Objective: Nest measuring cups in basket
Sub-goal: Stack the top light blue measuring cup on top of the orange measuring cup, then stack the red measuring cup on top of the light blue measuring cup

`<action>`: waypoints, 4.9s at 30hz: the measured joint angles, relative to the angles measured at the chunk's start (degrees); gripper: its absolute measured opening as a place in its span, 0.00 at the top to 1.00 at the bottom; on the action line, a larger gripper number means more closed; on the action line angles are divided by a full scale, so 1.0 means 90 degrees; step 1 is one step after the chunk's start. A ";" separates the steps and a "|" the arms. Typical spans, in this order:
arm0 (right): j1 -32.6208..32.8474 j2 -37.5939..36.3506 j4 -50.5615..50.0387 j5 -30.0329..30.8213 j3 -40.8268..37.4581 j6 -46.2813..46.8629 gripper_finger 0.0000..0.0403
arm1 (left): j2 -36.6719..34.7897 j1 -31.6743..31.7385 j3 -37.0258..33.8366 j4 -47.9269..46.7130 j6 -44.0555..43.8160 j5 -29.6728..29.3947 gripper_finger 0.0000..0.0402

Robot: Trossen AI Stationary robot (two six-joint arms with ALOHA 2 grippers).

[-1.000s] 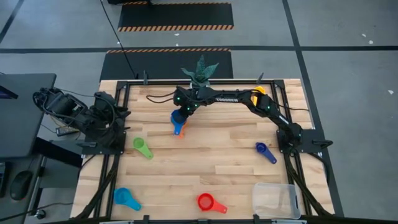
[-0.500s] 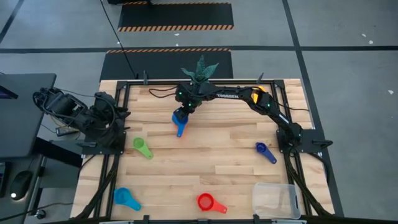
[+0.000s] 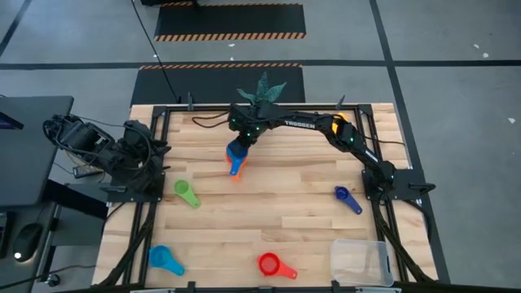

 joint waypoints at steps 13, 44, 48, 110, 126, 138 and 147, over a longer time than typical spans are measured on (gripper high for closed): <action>0.0008 0.0002 -0.0600 0.0001 0.0098 0.0423 0.98 | 0.0000 0.0000 0.0000 0.0000 0.0018 0.0000 0.74; -0.0076 0.0007 -0.0047 -0.0477 0.0034 -0.0227 0.80 | 0.0005 0.0000 0.0000 -0.0001 0.0011 0.0002 0.74; -0.0076 0.0007 -0.0009 -0.0472 0.0034 -0.0239 0.76 | 0.0005 0.0001 0.0000 -0.0002 0.0013 0.0005 0.74; 0.0128 -0.0297 -0.1357 -0.1897 0.0446 -0.0730 0.97 | 0.0022 0.0002 -0.0002 -0.0002 0.0294 0.1176 0.74; 0.1511 -0.2722 -0.3105 0.0817 0.0541 -0.0406 0.99 | 0.0330 0.0002 -0.0005 0.0590 0.0287 0.1572 0.74; 0.2831 -0.4000 -0.3488 0.1692 0.0510 -0.0455 0.99 | 0.1344 0.0053 -0.0005 0.3003 0.1855 0.1819 0.76; 0.3933 -0.4911 -0.3488 0.1695 0.0510 -0.0693 0.99 | 0.2466 0.0051 -0.0005 0.5943 0.1983 0.2404 0.92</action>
